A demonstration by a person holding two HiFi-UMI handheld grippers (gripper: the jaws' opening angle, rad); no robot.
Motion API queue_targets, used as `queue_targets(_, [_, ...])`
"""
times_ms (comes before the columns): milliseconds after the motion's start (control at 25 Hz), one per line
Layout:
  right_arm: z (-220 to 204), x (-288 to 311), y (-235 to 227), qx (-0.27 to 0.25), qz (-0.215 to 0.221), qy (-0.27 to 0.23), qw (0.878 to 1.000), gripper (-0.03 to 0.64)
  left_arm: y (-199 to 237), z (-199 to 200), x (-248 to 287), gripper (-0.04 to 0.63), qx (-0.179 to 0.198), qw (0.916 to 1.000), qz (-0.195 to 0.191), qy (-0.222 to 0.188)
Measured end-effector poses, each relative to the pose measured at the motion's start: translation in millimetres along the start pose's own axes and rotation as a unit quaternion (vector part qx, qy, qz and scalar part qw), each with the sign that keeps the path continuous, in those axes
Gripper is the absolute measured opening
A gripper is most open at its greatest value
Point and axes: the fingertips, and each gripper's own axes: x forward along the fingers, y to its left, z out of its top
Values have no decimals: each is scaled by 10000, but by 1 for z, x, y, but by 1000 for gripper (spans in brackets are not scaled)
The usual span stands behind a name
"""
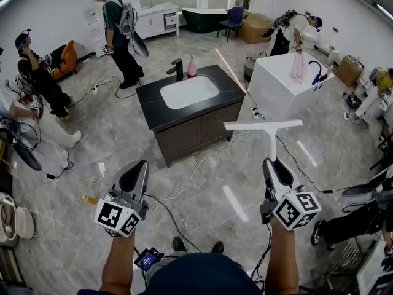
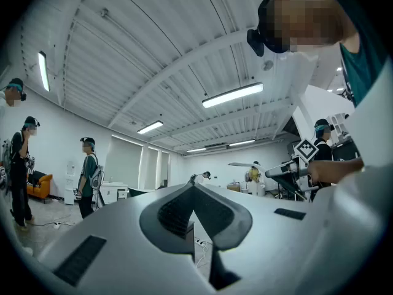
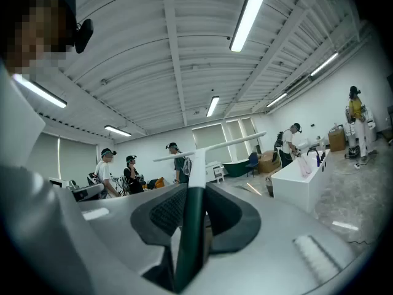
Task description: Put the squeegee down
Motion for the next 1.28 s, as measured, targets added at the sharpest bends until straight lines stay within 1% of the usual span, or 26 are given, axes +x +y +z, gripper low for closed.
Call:
queue_targets(440, [-1,4,11,8,-50,-3,10000,103,11,-1,-2,3,-62,10000,-50,15])
queue_targets(600, [-4,9,13,122,-89,-56,9999,103,18,-7,0,3,-82,9999,-114,47])
queue_targets(760, [-9,14,20,280,-129,-109,9995,103,31,-10,1,3,-102,9997,-220,69])
queue_targets(1080, [-12,32,39,212,-293,-165,9992,103,60,-9,2,3,-144,9989,-436,-17])
queue_targets(1280, [-10,43,49,176,-303,-178,9992,103,74,-9,2,3,-212,9987,-452,-71])
